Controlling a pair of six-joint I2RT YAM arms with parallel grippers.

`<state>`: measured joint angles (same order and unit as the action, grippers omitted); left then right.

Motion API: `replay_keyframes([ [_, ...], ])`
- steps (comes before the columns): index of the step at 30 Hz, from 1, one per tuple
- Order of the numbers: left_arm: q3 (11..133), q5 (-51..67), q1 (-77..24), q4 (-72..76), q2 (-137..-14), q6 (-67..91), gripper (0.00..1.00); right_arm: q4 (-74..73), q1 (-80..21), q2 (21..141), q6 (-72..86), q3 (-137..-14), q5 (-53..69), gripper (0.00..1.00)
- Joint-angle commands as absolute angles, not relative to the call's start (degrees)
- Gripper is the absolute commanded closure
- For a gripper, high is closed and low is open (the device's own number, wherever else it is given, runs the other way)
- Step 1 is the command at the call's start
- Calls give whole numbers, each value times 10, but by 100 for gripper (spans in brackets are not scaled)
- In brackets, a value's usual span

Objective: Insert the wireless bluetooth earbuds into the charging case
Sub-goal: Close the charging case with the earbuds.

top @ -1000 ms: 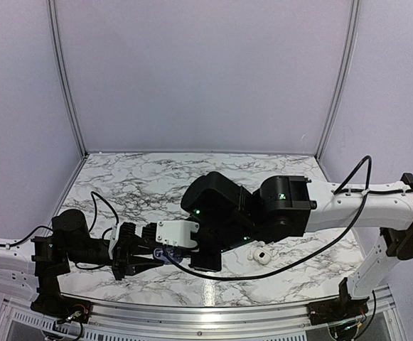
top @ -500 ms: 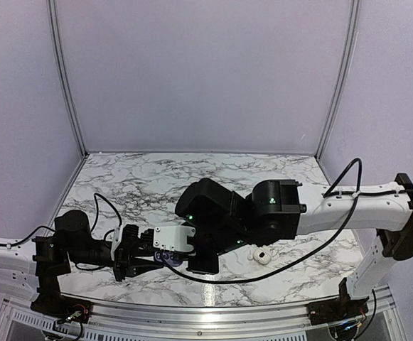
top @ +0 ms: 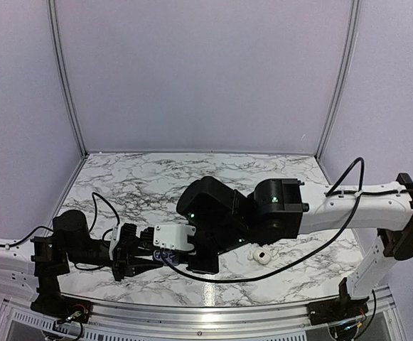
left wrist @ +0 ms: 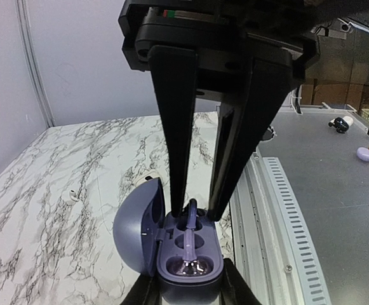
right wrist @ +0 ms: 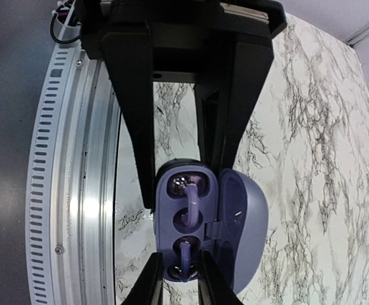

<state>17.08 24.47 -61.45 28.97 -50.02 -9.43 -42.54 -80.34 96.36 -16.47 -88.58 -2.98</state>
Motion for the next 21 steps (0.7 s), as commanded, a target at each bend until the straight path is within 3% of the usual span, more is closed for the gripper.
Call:
replay_keyframes([
  [1,178,242,-616,356,-482,-90,100,-404,-802,914,-166,-893,15,73],
  [8,179,245,-616,354,-480,-84,100,-335,-799,846,-163,-854,36,53],
  [11,182,249,-616,354,-479,-81,100,-328,-792,845,-161,-846,28,33],
  [17,189,255,-616,355,-479,-81,100,-322,-771,863,-149,-840,22,7],
  [21,192,255,-616,354,-482,-81,100,-321,-768,877,-151,-837,27,2],
])
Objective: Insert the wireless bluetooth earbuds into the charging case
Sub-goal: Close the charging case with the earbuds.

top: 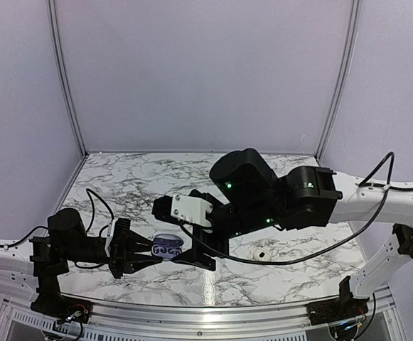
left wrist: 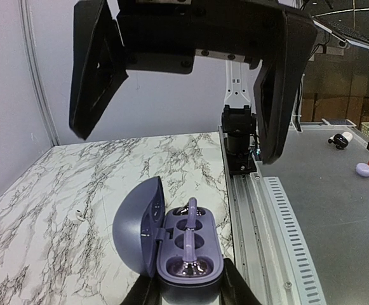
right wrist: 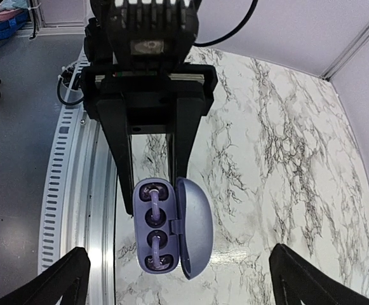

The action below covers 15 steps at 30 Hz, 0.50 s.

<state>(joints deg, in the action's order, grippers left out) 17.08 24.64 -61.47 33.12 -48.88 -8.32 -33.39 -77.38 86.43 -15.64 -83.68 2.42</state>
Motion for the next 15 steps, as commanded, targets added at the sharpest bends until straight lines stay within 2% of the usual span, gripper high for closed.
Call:
replay_keyframes([
  [1,192,255,-616,354,-484,-82,100,-320,-768,881,-152,-836,29,2],
  [6,198,251,-616,354,-488,-78,100,-328,-768,904,-161,-838,72,10],
  [13,204,228,-616,355,-489,-62,100,-342,-772,902,-178,-841,145,38],
  [15,206,215,-616,356,-490,-56,100,-340,-782,895,-185,-838,149,43],
])
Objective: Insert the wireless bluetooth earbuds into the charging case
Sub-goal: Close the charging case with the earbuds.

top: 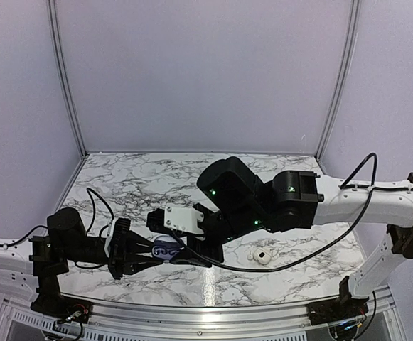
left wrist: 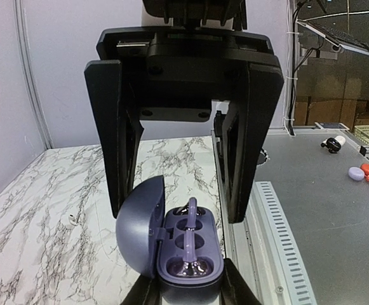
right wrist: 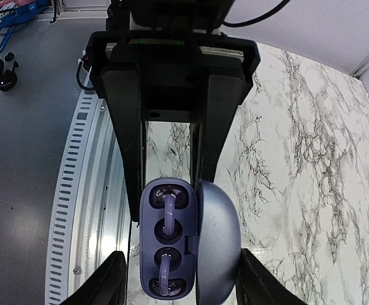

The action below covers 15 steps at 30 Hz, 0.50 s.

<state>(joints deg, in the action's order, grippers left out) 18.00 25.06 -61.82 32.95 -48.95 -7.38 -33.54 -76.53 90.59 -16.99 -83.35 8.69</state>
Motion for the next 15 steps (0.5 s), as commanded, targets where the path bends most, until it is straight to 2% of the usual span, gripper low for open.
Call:
replay_keyframes([
  [1,206,210,-616,357,-490,-53,100,-341,-789,893,-188,-837,146,45],
  [11,210,157,-615,364,-488,-26,100,-373,-820,911,-204,-841,112,47],
  [15,210,151,-610,374,-483,-5,100,-364,-811,898,-190,-823,107,51],
])
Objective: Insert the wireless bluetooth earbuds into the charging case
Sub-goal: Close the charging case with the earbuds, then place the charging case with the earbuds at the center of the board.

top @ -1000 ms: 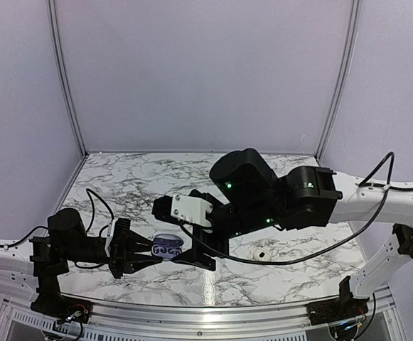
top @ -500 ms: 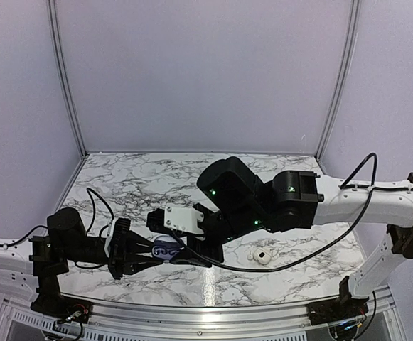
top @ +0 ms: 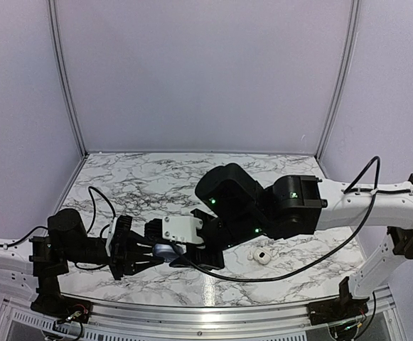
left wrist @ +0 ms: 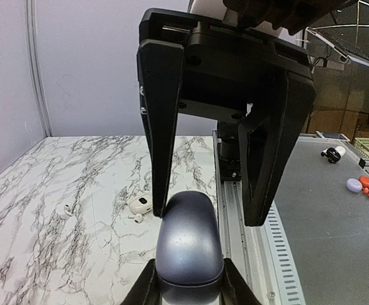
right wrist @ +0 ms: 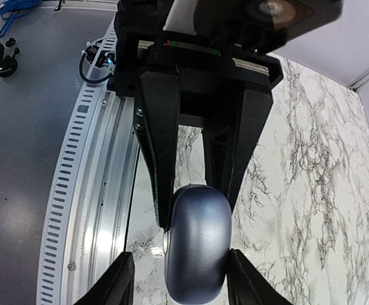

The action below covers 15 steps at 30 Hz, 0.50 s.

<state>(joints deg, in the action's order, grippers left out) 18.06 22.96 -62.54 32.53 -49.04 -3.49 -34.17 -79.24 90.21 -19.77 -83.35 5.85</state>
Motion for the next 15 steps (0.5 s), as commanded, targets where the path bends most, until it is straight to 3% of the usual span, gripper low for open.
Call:
replay_keyframes([
  [1,211,153,-608,376,-482,-4,100,-360,-803,892,-185,-817,110,50],
  [9,215,83,-570,375,-504,84,100,-235,-734,784,-117,-741,33,22],
  [13,223,58,-515,368,-531,148,100,-170,-697,741,-66,-710,5,2],
  [15,232,46,-483,359,-553,192,100,-142,-680,725,-38,-710,3,1],
])
